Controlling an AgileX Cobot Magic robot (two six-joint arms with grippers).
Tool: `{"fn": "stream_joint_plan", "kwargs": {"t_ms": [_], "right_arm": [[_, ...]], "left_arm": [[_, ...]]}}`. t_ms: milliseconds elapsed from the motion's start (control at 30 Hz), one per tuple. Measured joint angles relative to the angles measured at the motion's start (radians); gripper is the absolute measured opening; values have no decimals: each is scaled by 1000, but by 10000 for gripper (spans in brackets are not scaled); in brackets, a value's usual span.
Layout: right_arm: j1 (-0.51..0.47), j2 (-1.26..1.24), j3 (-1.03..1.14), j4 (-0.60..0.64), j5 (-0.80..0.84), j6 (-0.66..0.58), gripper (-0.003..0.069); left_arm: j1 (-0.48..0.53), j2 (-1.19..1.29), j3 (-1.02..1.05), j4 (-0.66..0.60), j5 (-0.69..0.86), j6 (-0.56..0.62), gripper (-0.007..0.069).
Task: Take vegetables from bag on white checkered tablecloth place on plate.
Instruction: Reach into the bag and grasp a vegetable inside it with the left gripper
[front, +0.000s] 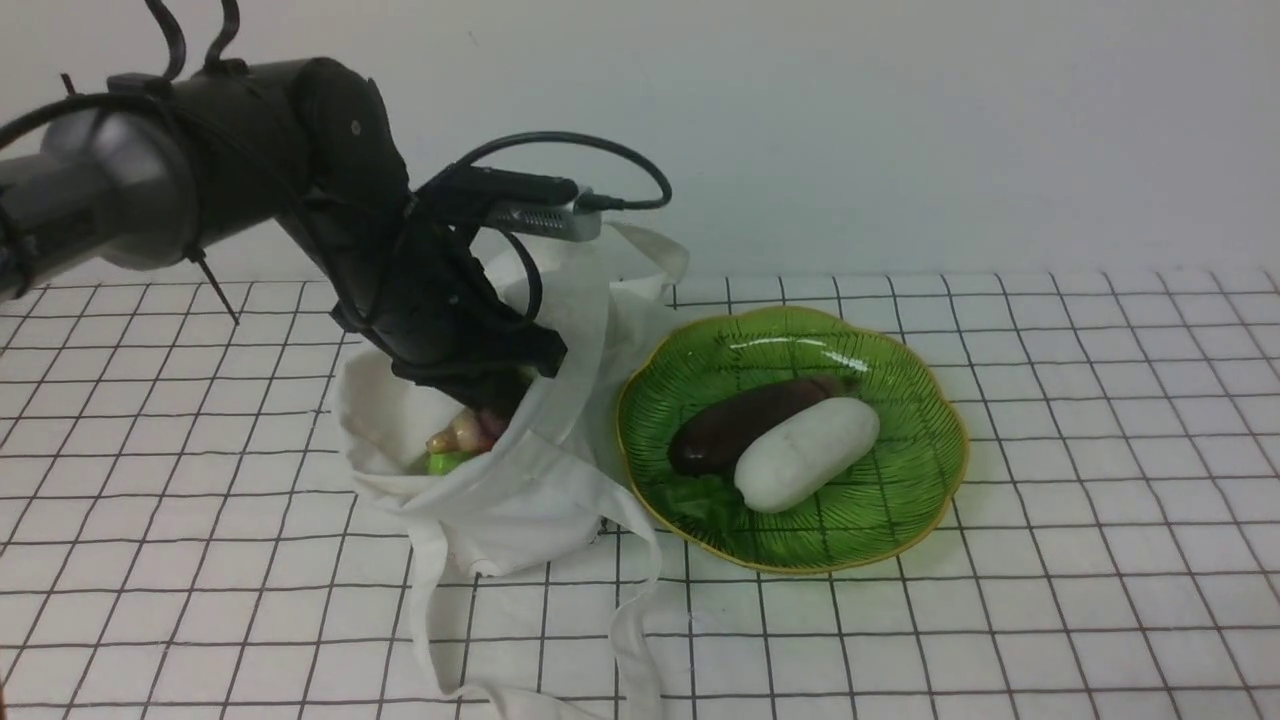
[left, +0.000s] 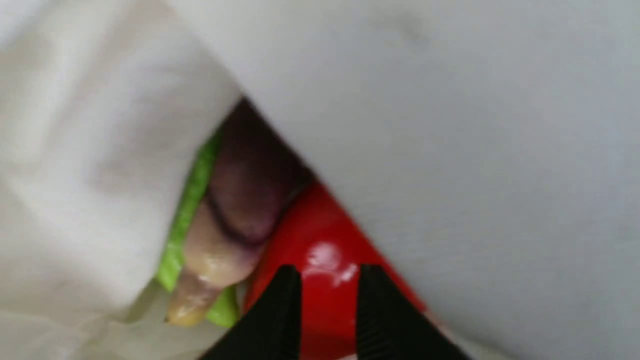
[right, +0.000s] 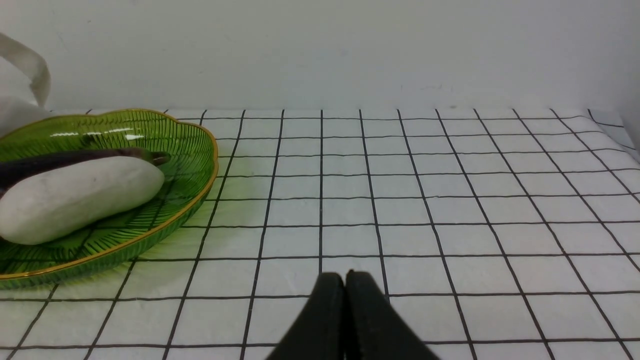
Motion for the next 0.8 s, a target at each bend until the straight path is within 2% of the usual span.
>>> {"fn": "stream_joint_plan", "kwargs": {"t_ms": [100,133,267,333,467,667,800], "right_arm": [[0,0,0,0,0,0,-18],[0,0,0,0,0,0,-18],[0,0,0,0,0,0,-18],[0,0,0,0,0,0,-18],[0,0,0,0,0,0,-18],[0,0,0,0,0,0,-18],[0,0,0,0,0,0,-18]], "left_arm": [[0,20,0,37,-29,-16,287],[0,21,0,39,-31,-17,293],[0,60,0,91,-89,-17,395],[0,79,0,132,-120,-16,415],[0,105,0,180,-136,-10,416],[0,134,-1,183,-136,-10,387],[0,147,-2,183,-134,-9,239]]}}
